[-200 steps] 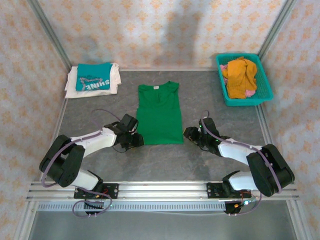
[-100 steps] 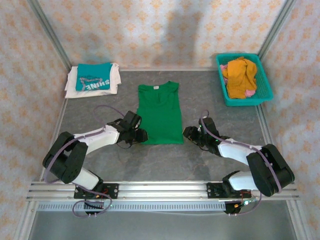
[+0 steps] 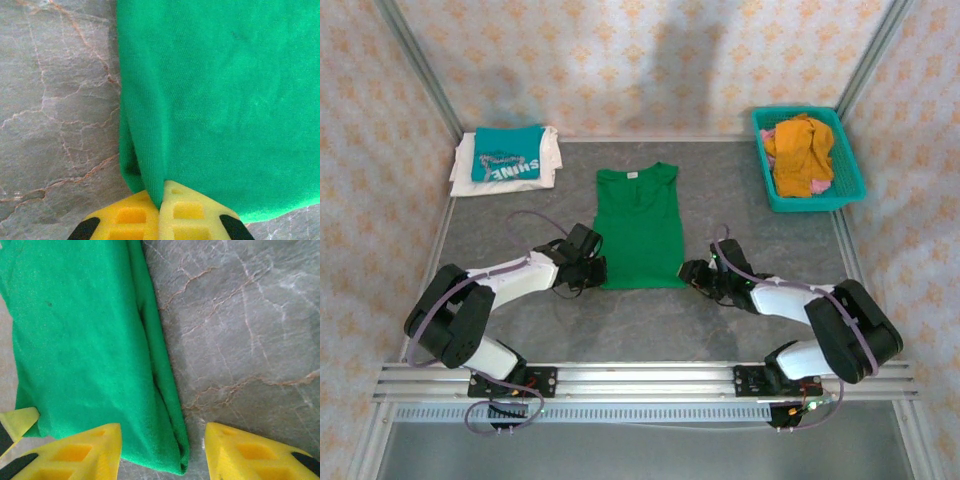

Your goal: Fold and stack the t-shirts

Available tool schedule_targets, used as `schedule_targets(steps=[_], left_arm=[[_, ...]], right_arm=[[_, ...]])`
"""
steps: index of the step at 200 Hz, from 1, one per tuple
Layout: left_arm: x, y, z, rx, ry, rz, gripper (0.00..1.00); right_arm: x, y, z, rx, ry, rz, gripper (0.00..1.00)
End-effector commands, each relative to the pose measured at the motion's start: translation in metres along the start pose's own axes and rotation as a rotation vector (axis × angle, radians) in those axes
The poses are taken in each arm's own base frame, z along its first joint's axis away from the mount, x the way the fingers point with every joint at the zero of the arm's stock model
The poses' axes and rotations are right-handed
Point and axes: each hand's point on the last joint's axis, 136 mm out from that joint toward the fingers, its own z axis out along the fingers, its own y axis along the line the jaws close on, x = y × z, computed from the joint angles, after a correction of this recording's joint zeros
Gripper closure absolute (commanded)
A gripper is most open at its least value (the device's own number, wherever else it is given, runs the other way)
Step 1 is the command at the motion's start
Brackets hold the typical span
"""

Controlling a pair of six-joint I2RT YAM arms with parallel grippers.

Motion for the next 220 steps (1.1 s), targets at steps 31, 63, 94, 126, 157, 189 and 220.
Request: schedule_targets(steps=[31,63,94,126,157,189,220], left_arm=[[0.004,0.009,0.0,-0.042,-0.009,0.011,1.0],[0.003,0.01,-0.003,-0.043,-0.018,0.015,1.0],[0.005,0.007,0.0,-0.029,-0.004,0.02,1.0],[0.004,0.007,-0.001,-0.024,-0.012,0.021,1.0],[0.006,0.007,0.003,-0.018,-0.01,0.018,1.0],[0.005,0.01,0.001,-0.025,-0.026,0.017,1.0],[0.003,0.009,-0.002,-0.022,-0.035,0.025,1.0]], right_arm=[[0.008,0.025,0.015,-0.083,0.05,0.005,0.56],[0.01,0.029,0.011,-0.067,0.057,-0.007,0.58],[0.011,0.021,0.008,0.011,0.065,0.015,0.6],[0.016,0.025,0.005,0.054,0.077,-0.014,0.6],[0.014,0.018,0.007,0.101,0.062,-0.014,0.66],[0.007,0.009,0.007,0.161,0.023,-0.004,0.63],[0.011,0.005,0.012,0.173,0.048,0.0,0.63]])
